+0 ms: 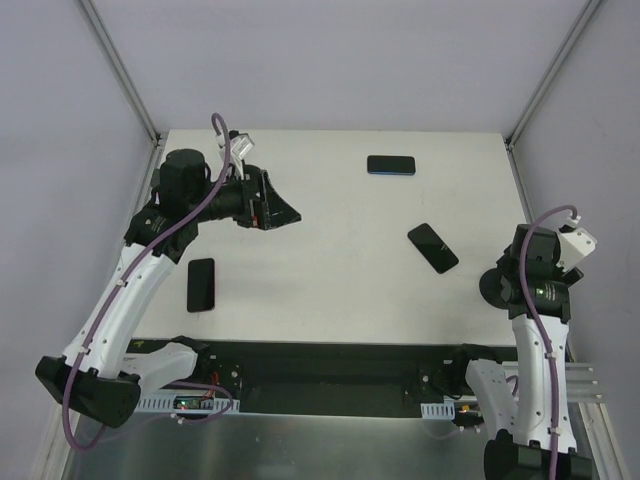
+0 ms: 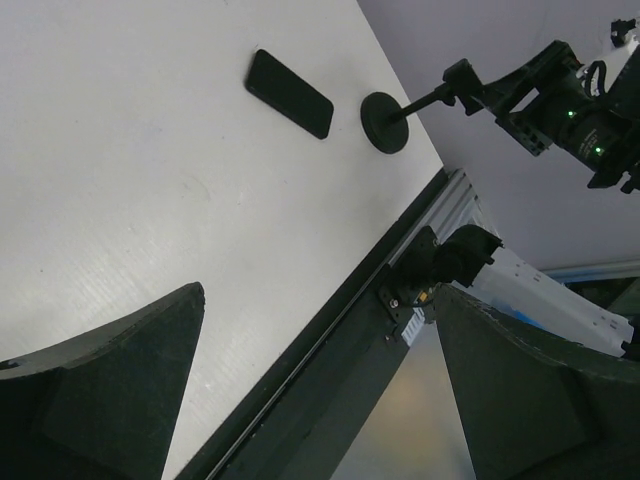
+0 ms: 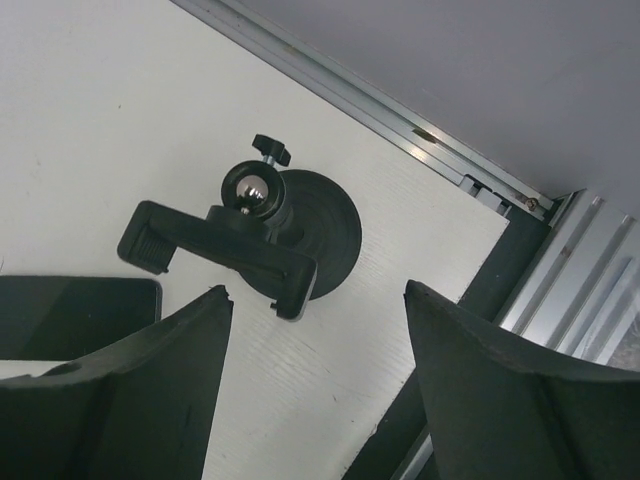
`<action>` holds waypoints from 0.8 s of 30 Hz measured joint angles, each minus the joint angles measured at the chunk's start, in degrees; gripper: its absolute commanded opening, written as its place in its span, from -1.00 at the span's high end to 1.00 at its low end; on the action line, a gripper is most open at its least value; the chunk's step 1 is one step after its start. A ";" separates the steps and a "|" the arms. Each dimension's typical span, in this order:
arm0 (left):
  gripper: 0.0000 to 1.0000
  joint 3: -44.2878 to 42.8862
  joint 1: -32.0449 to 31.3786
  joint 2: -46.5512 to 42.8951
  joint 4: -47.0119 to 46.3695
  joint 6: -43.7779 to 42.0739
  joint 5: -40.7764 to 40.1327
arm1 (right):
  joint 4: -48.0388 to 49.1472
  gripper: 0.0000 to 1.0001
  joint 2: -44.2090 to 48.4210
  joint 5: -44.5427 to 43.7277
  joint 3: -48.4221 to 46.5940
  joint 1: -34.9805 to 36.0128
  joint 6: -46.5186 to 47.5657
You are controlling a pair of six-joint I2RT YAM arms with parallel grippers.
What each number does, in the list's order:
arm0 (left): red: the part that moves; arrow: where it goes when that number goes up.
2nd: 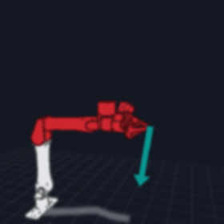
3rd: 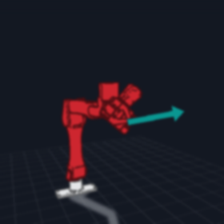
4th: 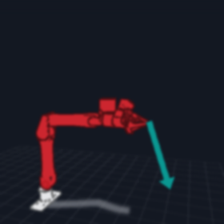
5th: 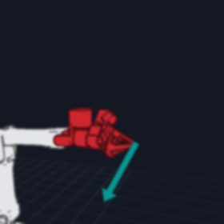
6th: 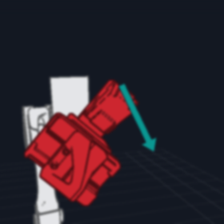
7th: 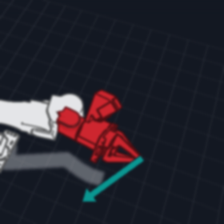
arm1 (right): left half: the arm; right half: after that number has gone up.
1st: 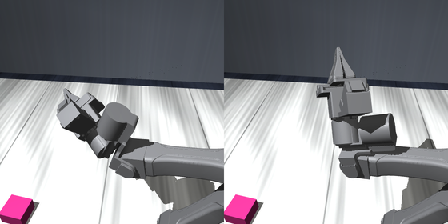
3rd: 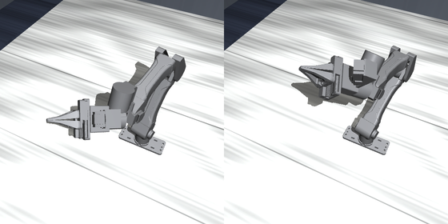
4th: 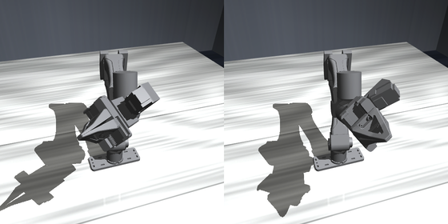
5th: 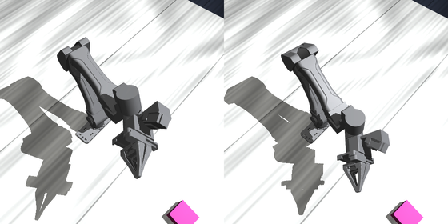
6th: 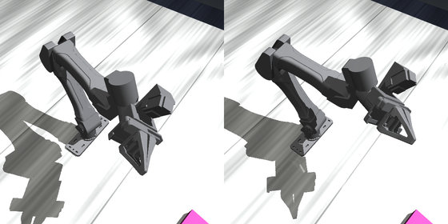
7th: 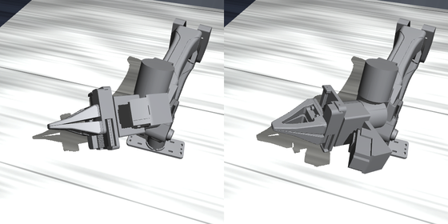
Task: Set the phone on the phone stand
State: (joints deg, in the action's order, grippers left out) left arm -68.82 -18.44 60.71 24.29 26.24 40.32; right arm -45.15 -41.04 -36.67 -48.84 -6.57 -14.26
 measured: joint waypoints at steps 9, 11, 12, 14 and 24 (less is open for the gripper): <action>-0.90 -8.68 -3.04 8.63 -1.18 -2.08 0.26 | 5.03 -0.09 -3.87 2.73 0.70 -4.55 -1.66; -0.90 -8.68 -3.28 9.35 -1.05 -3.43 0.00 | 5.84 0.01 -4.44 3.10 0.94 -4.55 -1.73; -0.90 -8.55 -3.34 9.57 -1.14 -4.28 -0.13 | 6.25 0.05 -4.83 3.10 0.94 -4.57 -1.70; -0.89 -7.85 -3.34 9.57 -1.14 -6.03 -0.52 | 7.30 0.20 -5.66 3.10 1.01 -4.59 -1.51; -0.86 3.23 -3.39 8.26 -3.08 -13.88 -6.10 | 9.81 0.99 -5.29 2.56 2.19 -4.83 2.82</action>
State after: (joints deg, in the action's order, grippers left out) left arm -65.58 -21.82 68.97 21.21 12.36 34.22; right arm -35.33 -46.33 -34.11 -46.65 -11.40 -11.44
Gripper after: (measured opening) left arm 0.930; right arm 0.055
